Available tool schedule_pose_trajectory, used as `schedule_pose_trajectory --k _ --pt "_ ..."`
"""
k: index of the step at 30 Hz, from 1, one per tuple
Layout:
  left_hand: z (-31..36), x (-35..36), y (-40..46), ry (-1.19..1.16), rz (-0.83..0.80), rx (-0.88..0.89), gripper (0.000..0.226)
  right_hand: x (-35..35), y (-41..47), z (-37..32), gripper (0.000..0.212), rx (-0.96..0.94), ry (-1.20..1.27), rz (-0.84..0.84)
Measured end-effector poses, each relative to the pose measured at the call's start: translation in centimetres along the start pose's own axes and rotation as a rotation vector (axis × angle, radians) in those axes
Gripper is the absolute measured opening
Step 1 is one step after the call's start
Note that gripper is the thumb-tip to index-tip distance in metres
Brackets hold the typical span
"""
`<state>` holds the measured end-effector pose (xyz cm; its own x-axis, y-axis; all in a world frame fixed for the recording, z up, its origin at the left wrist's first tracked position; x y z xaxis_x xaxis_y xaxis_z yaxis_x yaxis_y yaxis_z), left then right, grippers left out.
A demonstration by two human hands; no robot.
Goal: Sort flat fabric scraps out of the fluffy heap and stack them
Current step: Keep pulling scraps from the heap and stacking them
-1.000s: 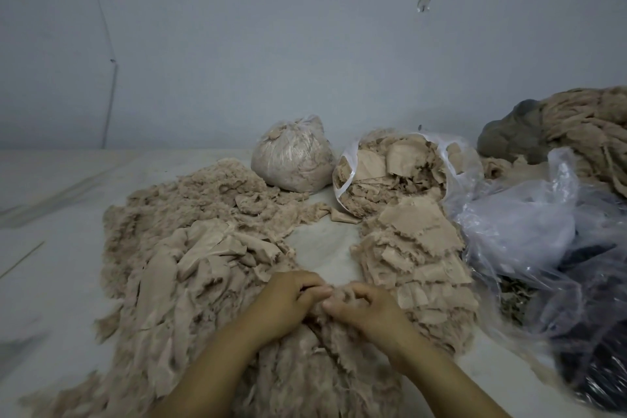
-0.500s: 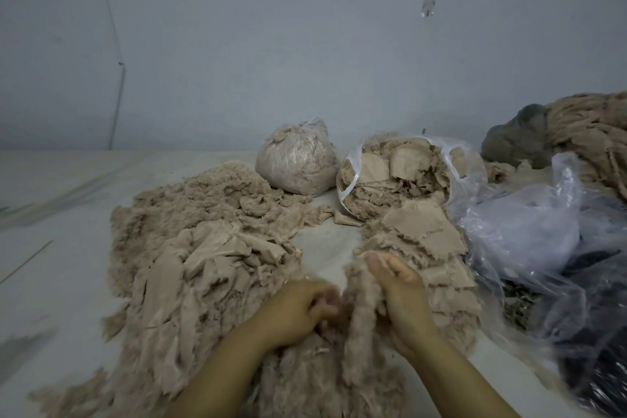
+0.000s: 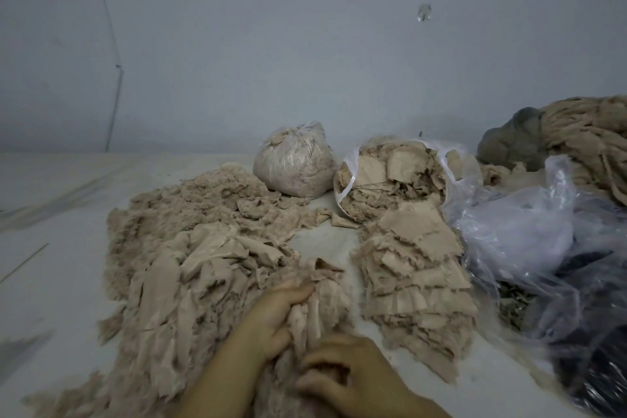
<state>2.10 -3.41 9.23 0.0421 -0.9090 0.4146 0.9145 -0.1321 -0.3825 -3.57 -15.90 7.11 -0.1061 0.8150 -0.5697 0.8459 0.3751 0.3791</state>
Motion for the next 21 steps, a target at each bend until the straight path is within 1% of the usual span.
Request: schedule_pose_trajectory --k 1,2,4,5,6,7,8,10,11,12,13,15,16,17,18,19,20,21 --pt "0.1 -0.3 0.1 -0.037 0.001 0.004 0.014 -0.2 -0.2 0.4 0.032 0.093 0.038 0.010" --pt "0.1 -0.6 0.2 -0.043 0.002 0.007 0.015 -0.6 -0.3 1.0 0.040 0.205 0.071 0.061" --pt "0.1 -0.6 0.1 -0.037 -0.025 0.012 0.017 -1.6 -0.1 1.4 0.045 0.428 0.164 0.218" --pt "0.0 -0.4 -0.1 -0.014 -0.056 0.015 0.017 -1.7 0.1 1.5 0.048 0.530 0.288 0.267" --pt "-0.1 -0.2 -0.2 0.025 -0.084 0.026 0.016 -1.7 0.5 1.6 0.056 0.613 0.456 0.290" --pt "-0.3 0.0 -0.3 0.057 -0.104 0.037 0.016 -1.5 0.9 1.7 0.060 0.664 0.612 0.323" --pt "-0.4 0.2 -0.4 0.067 -0.109 0.046 0.017 -1.6 1.2 1.7 0.056 0.690 0.707 0.383" --pt "-0.4 0.3 -0.2 0.008 -0.067 0.072 0.021 -2.1 1.6 2.0 0.029 0.743 0.829 0.538" --pt "-0.3 0.2 -0.1 -0.042 -0.028 0.086 0.021 -2.4 1.6 2.4 0.019 0.789 0.867 0.592" --pt "-0.2 0.1 0.1 -0.081 0.009 0.102 0.020 -2.5 1.4 2.6 0.016 0.833 0.910 0.616" --pt "0.0 0.0 0.2 -0.091 0.040 0.121 0.018 -2.4 1.4 2.9 0.018 0.875 0.941 0.603" --pt "0.3 -0.3 0.1 -0.041 0.066 0.143 0.017 -1.7 1.2 2.8 0.024 0.895 1.021 0.473" --pt "0.4 -0.2 0.0 -0.003 0.048 0.137 0.017 -1.3 1.2 2.6 0.026 0.872 1.062 0.407" --pt "0.3 -0.1 -0.2 0.032 0.014 0.113 0.016 -1.0 1.3 2.4 0.028 0.840 1.094 0.381" --pt "0.1 0.1 -0.4 0.054 -0.020 0.076 0.015 -0.8 1.6 2.3 0.027 0.809 1.116 0.399" --pt "-0.1 0.3 -0.5 0.067 -0.045 0.037 0.015 -0.8 1.9 2.4 0.022 0.797 1.116 0.465" --pt "-0.4 0.6 -0.7 0.065 -0.055 0.003 0.015 -0.8 2.1 2.8 0.016 0.805 1.096 0.561" --pt "-0.6 0.8 -0.8 0.043 -0.055 -0.017 0.016 -0.9 2.3 3.3 0.014 0.833 1.047 0.671"
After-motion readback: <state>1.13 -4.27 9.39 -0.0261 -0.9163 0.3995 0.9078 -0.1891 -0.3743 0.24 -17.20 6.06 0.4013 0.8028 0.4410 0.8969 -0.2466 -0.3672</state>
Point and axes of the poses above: each hand's wrist, its own y-axis towards the middle knuckle, its own x-axis out of the palm, z = x × y, the point moved 3 cm from there along y, towards the middle knuckle, and after that the axes turned 6 degrees about z, right-handed, at the moved point
